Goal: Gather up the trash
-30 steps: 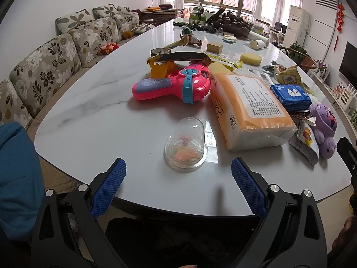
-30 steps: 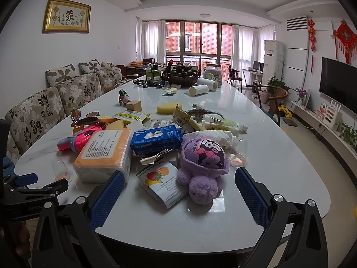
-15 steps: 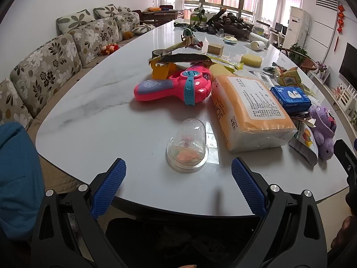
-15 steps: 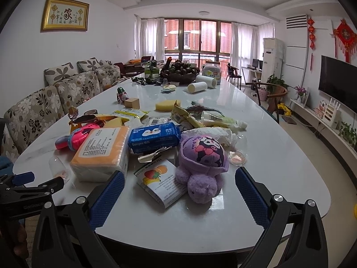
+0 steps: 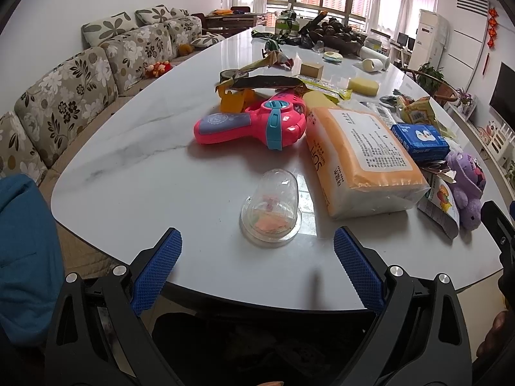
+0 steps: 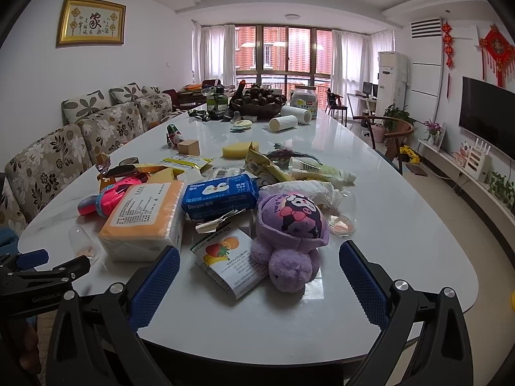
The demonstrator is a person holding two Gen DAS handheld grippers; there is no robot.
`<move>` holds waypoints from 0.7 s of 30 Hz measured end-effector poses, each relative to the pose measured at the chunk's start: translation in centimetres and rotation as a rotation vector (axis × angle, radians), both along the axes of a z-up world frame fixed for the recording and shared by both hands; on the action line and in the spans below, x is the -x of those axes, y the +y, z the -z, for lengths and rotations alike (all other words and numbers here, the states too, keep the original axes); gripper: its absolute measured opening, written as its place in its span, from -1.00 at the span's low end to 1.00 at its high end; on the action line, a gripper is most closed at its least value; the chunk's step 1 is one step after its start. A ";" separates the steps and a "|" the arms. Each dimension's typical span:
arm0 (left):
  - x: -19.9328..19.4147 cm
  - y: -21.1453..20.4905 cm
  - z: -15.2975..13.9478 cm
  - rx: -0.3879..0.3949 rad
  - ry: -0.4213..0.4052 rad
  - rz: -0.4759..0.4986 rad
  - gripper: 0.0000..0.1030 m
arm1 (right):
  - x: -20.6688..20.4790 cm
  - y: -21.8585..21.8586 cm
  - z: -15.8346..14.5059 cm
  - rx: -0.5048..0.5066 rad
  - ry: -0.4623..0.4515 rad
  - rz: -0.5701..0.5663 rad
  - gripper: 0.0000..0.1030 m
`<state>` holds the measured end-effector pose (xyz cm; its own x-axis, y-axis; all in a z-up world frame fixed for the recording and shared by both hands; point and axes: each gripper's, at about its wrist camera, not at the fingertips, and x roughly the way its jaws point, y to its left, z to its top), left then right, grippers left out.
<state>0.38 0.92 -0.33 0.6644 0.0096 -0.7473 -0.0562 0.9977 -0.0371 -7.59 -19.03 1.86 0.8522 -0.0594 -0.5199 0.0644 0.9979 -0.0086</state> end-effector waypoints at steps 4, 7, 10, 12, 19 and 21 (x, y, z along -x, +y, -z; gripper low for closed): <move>0.1 0.0 0.1 -0.001 0.001 -0.002 0.80 | 0.0 -0.1 0.1 0.001 0.004 0.000 0.90; 0.1 0.0 0.1 -0.002 0.002 -0.002 0.80 | 0.0 -0.1 0.1 -0.001 0.004 0.001 0.90; 0.2 0.1 0.1 -0.001 0.002 -0.001 0.80 | 0.1 -0.2 0.1 -0.004 -0.001 0.005 0.90; 0.2 0.1 0.2 -0.005 0.000 -0.001 0.80 | 0.0 -0.2 0.2 -0.008 0.001 0.009 0.90; 0.3 0.3 0.3 -0.001 0.003 -0.005 0.80 | 0.0 0.0 0.2 -0.003 0.007 0.004 0.90; 0.4 0.3 0.3 -0.001 0.004 -0.004 0.80 | 0.0 0.0 0.2 -0.004 0.009 0.002 0.90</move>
<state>0.00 1.22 -0.66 0.6612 0.0128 -0.7501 -0.0601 0.9975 -0.0359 -7.63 -19.00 1.63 0.8474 -0.0594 -0.5277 0.0664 0.9978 -0.0056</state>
